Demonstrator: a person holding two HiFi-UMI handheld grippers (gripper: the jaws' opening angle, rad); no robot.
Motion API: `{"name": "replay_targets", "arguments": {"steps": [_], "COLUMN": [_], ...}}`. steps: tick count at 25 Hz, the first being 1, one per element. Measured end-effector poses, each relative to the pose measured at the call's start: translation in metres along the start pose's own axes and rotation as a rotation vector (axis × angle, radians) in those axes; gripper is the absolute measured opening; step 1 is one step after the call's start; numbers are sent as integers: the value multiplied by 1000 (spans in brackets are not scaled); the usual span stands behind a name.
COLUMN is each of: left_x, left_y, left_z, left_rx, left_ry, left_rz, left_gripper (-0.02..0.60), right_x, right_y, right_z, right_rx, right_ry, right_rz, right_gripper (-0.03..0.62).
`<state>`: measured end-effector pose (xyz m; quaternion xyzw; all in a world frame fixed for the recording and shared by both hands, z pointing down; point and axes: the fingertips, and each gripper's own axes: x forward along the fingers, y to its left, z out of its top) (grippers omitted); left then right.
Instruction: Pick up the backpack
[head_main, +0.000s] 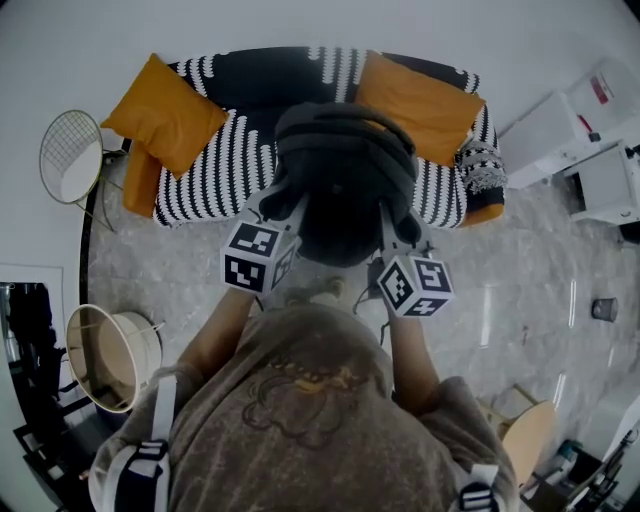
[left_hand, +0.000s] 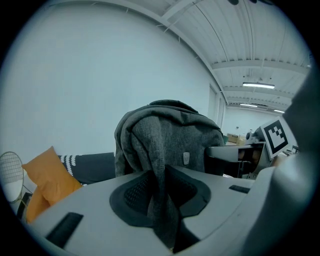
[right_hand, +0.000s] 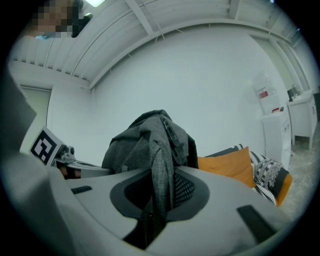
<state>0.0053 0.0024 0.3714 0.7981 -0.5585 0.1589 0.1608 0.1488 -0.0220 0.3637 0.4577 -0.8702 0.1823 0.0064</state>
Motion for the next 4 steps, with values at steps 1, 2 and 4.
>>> {"name": "replay_targets", "arguments": {"steps": [1, 2, 4], "left_x": [4, 8, 16], "left_y": [-1, -2, -3], "left_z": [0, 1, 1], "left_rx": [0, 0, 1], "left_ry": [2, 4, 10], "left_rz": [2, 5, 9], "left_gripper": [71, 71, 71], "right_x": [2, 4, 7], "right_y": [-4, -8, -15], "right_z": [0, 0, -1], "right_rx": [2, 4, 10], "right_ry": [1, 3, 8], "right_rz": [2, 5, 9], "right_gripper": [58, 58, 58]}}
